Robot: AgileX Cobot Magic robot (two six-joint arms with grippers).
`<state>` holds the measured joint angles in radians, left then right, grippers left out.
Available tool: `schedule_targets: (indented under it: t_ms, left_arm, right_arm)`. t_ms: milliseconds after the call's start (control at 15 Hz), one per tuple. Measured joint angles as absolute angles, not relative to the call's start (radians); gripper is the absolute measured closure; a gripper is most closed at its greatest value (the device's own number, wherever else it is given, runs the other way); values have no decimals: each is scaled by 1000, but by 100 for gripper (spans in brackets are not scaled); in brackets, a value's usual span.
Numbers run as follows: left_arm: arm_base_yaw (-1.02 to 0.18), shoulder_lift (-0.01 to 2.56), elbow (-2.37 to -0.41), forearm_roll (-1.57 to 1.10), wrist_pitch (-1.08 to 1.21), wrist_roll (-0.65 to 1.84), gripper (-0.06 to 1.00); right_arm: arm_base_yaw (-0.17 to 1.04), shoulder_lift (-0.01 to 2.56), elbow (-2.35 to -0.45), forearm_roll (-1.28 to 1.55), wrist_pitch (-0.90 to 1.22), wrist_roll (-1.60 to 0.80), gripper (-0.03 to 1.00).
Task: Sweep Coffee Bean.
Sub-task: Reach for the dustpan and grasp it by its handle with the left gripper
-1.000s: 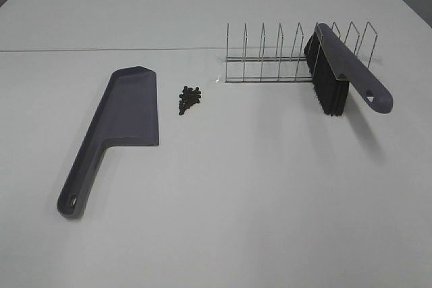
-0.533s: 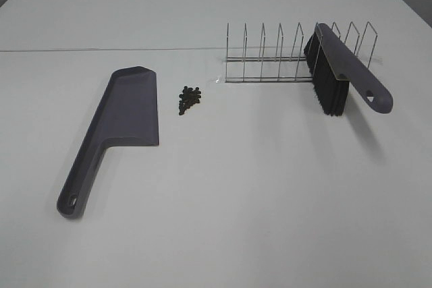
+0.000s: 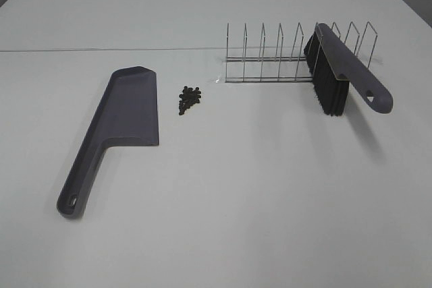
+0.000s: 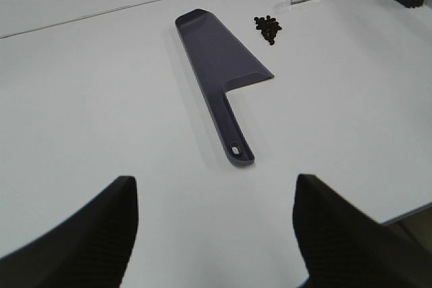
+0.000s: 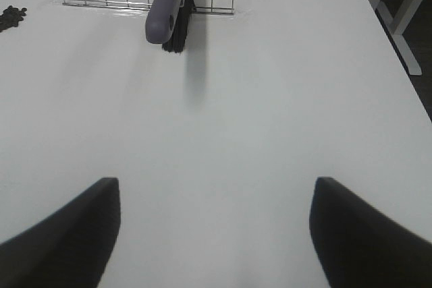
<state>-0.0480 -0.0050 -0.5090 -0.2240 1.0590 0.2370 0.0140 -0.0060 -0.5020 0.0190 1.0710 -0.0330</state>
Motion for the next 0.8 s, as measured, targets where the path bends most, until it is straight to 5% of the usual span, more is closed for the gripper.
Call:
schedule_targets:
  t_ms: [800]
  left_arm:
    - [-48, -5, -509, -224, 1059, 237, 31]
  right_arm:
    - [14, -6, -502, 19, 1071, -33, 23]
